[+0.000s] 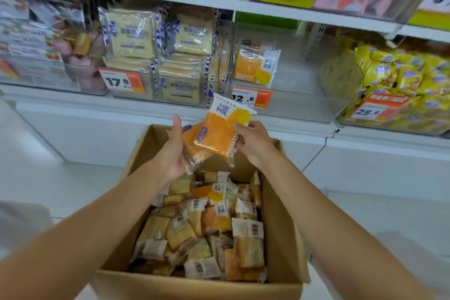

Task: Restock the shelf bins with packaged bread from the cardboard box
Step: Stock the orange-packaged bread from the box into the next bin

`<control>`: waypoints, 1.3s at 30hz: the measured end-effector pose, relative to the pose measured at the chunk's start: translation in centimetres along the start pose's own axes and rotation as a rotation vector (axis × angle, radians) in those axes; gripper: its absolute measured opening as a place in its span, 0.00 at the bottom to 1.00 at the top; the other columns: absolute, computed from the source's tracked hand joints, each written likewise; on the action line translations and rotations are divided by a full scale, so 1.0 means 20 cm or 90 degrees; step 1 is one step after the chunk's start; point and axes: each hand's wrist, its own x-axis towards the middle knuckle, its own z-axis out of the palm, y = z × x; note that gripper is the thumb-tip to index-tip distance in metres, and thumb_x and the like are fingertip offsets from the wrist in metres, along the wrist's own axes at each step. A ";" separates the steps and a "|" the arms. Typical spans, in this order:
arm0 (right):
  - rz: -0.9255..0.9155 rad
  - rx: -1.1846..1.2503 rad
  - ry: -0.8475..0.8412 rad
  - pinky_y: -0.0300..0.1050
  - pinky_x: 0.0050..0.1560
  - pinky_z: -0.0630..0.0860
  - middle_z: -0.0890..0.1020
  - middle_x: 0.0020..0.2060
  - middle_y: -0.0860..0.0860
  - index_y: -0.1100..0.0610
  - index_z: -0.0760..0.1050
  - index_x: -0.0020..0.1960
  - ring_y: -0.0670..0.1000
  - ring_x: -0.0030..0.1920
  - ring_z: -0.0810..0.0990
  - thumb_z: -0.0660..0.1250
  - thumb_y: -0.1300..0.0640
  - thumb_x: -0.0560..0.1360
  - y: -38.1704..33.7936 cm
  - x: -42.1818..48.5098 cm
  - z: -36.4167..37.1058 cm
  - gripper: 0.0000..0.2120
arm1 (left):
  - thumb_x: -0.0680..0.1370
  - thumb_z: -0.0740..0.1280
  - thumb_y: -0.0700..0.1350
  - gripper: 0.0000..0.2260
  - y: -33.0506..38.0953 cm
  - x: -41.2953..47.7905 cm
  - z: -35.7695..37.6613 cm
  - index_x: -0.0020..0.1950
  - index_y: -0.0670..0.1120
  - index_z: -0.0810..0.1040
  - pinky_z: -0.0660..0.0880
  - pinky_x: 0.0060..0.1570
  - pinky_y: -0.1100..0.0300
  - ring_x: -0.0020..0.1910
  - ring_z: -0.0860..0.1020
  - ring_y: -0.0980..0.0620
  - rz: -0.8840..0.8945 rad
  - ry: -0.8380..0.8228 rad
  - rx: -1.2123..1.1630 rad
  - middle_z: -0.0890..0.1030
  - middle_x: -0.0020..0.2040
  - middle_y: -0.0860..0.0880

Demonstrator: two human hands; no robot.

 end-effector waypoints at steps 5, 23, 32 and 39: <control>-0.067 -0.029 0.106 0.48 0.52 0.79 0.77 0.62 0.58 0.61 0.65 0.66 0.53 0.56 0.79 0.71 0.61 0.75 0.02 -0.07 0.07 0.23 | 0.65 0.78 0.45 0.31 0.05 -0.07 0.16 0.66 0.44 0.74 0.80 0.54 0.46 0.52 0.84 0.43 0.125 0.022 0.082 0.84 0.54 0.42; -0.643 -1.033 0.108 0.52 0.62 0.65 0.81 0.51 0.48 0.50 0.75 0.59 0.53 0.54 0.77 0.76 0.39 0.64 -0.93 0.25 -0.27 0.29 | 0.69 0.79 0.44 0.30 0.72 0.27 0.74 0.69 0.49 0.72 0.76 0.52 0.69 0.51 0.78 0.66 0.512 -0.154 0.562 0.78 0.59 0.55; -0.404 -1.194 0.077 0.55 0.68 0.62 0.72 0.67 0.54 0.51 0.64 0.71 0.57 0.68 0.67 0.75 0.39 0.66 -0.77 0.92 -0.30 0.40 | 0.73 0.71 0.59 0.33 0.76 0.70 0.53 0.75 0.55 0.64 0.68 0.69 0.50 0.71 0.69 0.49 0.546 0.069 0.802 0.72 0.72 0.48; -0.416 -1.165 0.120 0.62 0.68 0.62 0.62 0.71 0.55 0.49 0.58 0.75 0.59 0.72 0.59 0.75 0.35 0.63 -0.72 1.10 -0.22 0.48 | 0.62 0.65 0.71 0.36 0.73 0.75 0.49 0.69 0.64 0.67 0.74 0.64 0.49 0.61 0.78 0.52 0.538 0.050 0.702 0.78 0.64 0.53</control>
